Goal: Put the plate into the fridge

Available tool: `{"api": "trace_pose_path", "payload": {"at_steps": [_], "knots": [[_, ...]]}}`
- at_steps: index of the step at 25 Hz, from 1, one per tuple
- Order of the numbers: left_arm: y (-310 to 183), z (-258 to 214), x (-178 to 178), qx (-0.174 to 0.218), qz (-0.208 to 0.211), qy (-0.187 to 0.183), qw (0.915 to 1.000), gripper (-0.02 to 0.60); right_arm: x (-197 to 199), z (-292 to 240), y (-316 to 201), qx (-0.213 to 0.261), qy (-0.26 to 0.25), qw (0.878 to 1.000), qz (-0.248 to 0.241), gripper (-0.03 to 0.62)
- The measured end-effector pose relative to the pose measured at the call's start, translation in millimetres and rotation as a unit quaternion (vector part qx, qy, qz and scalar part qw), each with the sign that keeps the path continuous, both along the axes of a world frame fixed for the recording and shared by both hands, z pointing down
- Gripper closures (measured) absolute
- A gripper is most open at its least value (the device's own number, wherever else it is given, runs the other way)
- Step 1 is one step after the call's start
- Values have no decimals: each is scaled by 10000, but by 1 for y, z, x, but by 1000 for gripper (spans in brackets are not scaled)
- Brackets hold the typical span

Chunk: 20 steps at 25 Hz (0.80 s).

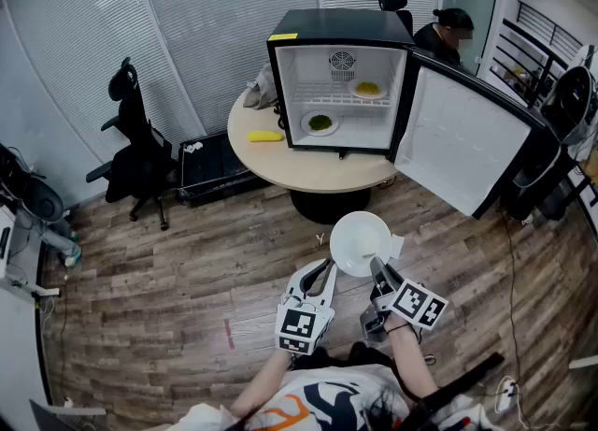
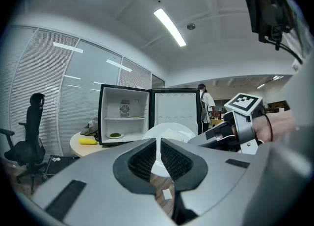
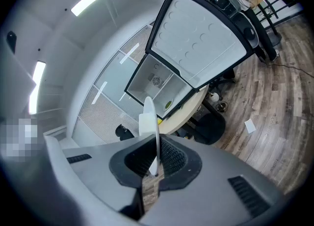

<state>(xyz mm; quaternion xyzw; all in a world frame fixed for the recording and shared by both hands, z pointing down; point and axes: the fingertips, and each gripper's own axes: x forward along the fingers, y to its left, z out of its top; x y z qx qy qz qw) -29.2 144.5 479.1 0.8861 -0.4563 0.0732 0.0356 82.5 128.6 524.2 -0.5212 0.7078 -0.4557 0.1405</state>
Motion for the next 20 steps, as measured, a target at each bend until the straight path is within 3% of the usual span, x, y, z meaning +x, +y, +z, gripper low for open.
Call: {"api": "trace_pose_path", "payload": {"at_steps": [11,20], "knots": [[-3,4,-1,-61,241,5,9997,557,-9,1,0,-12,-353,9992,187,569],[1,3,-22,-38,274,122,9995,557,-24,5,6,-73,-293,9993,225,571]]}}
